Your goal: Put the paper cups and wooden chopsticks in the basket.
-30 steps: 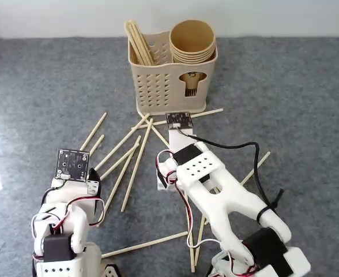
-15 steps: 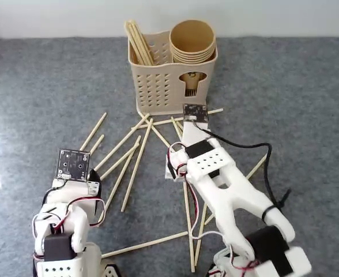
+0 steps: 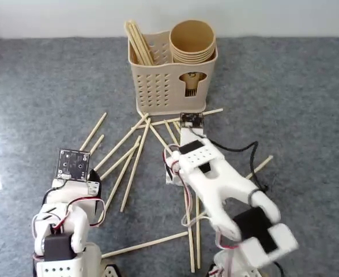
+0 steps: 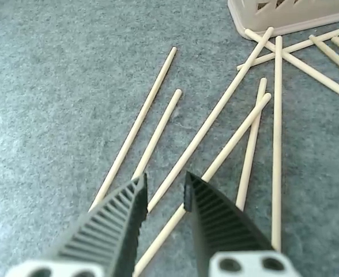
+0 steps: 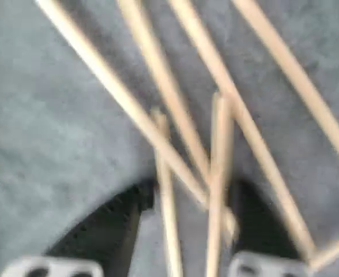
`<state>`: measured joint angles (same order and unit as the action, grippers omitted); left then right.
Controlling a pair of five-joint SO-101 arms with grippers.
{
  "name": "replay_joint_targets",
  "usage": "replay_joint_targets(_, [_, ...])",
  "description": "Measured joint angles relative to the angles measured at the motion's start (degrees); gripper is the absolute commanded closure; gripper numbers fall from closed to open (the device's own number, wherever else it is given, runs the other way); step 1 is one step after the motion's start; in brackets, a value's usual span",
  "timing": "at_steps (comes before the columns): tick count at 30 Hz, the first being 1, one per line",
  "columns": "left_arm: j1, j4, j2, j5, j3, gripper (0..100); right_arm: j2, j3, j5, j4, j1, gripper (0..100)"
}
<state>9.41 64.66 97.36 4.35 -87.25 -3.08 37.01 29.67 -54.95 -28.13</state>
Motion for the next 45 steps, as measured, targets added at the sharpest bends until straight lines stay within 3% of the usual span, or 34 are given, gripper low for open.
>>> replay_joint_targets(14, [0.09,0.0,0.0,0.0,0.0,90,3.25,0.09,-9.85,-3.78,0.18,99.1])
replay_joint_targets(30, [0.09,0.0,0.0,0.0,0.0,90,41.41,0.18,-29.36,-15.03,0.18,99.1])
replay_joint_targets(45, [0.0,0.0,0.0,0.0,0.0,90,55.47,-3.78,-33.49,-15.03,0.0,99.1])
